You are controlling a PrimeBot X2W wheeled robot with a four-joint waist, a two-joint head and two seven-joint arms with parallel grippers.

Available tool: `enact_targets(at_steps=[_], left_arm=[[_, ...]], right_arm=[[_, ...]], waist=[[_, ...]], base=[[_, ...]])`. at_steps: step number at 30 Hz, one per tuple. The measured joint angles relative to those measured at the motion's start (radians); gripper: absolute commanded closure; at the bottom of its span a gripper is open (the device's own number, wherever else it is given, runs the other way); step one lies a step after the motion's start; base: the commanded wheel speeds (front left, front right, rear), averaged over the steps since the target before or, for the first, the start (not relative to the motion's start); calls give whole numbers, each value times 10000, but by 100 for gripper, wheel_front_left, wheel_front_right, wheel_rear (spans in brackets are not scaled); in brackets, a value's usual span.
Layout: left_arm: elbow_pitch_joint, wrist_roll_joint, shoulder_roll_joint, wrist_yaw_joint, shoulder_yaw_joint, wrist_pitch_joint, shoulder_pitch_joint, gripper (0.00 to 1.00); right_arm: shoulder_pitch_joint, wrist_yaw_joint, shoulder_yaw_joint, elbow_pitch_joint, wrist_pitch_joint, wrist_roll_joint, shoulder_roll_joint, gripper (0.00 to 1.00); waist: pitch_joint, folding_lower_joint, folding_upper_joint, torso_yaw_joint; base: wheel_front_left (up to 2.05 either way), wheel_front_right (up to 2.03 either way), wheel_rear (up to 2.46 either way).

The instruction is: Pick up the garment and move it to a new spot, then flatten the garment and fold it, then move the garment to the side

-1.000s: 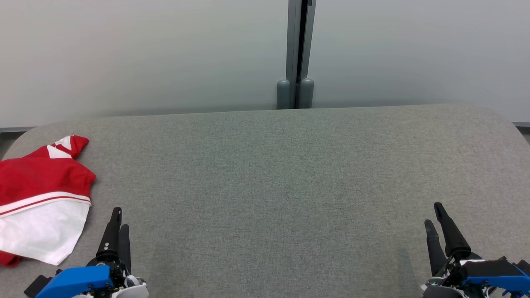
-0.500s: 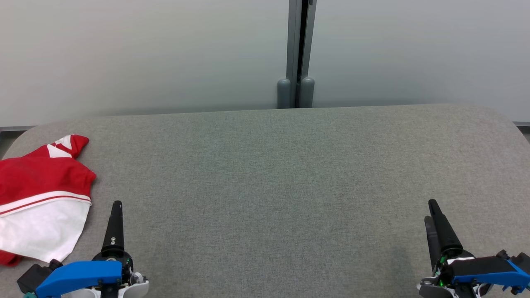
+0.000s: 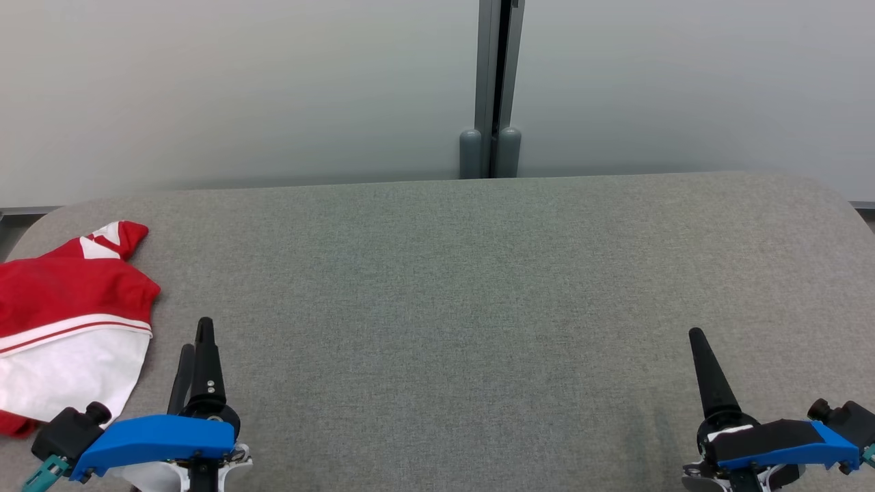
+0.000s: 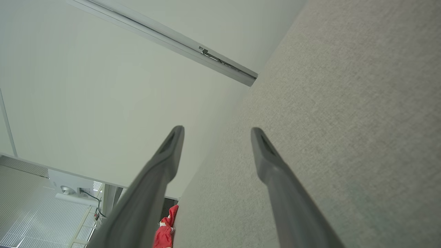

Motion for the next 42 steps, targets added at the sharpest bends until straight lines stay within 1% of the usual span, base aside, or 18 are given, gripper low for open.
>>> enact_targets(at_steps=[11,18,28,42], left_arm=[[67,2197,10,276,-303,-364,-1,0],[253,3359,15,447,-443,-589,-5,0],[399,4692,79,570,-665,-886,-59,0],[489,6217,167,719,-978,-1231,-87,0]], right_arm=[[-39,0,288,58,-389,-1695,-8,0],[-50,2,437,86,-596,-2631,-10,0],[-59,2,654,138,-892,-3730,-17,0],[-108,4,911,150,-1248,-5162,-27,0]], waist=[[-1,0,0,28],[-4,0,0,48],[8,0,0,120],[17,0,0,185]], base=[[0,0,0],[0,0,0],[0,0,0],[0,0,0]])
